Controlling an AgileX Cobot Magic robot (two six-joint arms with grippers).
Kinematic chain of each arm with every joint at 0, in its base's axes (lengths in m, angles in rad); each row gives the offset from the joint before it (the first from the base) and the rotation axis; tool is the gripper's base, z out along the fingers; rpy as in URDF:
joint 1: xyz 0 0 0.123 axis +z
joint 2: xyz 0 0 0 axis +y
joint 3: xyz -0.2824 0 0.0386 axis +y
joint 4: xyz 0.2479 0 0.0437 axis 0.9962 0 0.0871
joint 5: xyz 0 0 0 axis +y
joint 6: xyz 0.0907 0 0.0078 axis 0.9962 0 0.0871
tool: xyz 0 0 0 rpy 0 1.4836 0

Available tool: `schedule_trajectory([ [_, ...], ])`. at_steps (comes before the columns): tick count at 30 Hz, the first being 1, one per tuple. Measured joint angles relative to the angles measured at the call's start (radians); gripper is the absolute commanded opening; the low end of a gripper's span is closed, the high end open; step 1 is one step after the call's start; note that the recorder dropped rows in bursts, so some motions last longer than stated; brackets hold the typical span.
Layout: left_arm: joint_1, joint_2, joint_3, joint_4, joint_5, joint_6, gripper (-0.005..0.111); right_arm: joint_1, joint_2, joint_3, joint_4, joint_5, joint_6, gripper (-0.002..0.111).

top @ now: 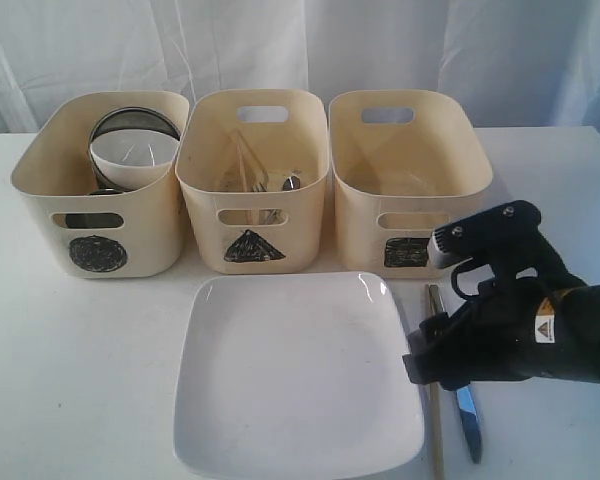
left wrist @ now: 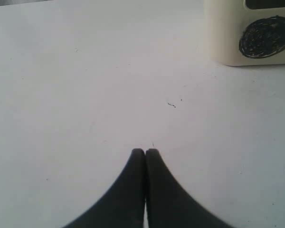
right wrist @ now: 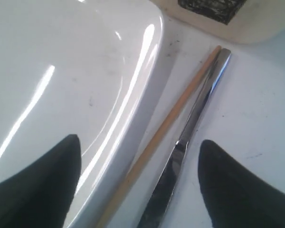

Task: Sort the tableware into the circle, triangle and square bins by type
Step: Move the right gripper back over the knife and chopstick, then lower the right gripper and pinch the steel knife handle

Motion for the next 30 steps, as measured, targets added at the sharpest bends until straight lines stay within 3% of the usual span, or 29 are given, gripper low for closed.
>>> schedule_trajectory([
  [8, 0.000, 0.000, 0.000, 0.000, 0.000, 0.000, 0.000, -0.038, 0.121, 0.000, -0.003, -0.120, 0.017, 0.055],
  [19, 0.000, 0.000, 0.000, 0.000, 0.000, 0.000, 0.000, -0.115, 0.263, -0.033, -0.003, -0.208, 0.018, 0.054],
  [30, 0.000, 0.000, 0.000, 0.000, 0.000, 0.000, 0.000, -0.131, 0.354, -0.064, -0.003, -0.220, -0.014, 0.054],
])
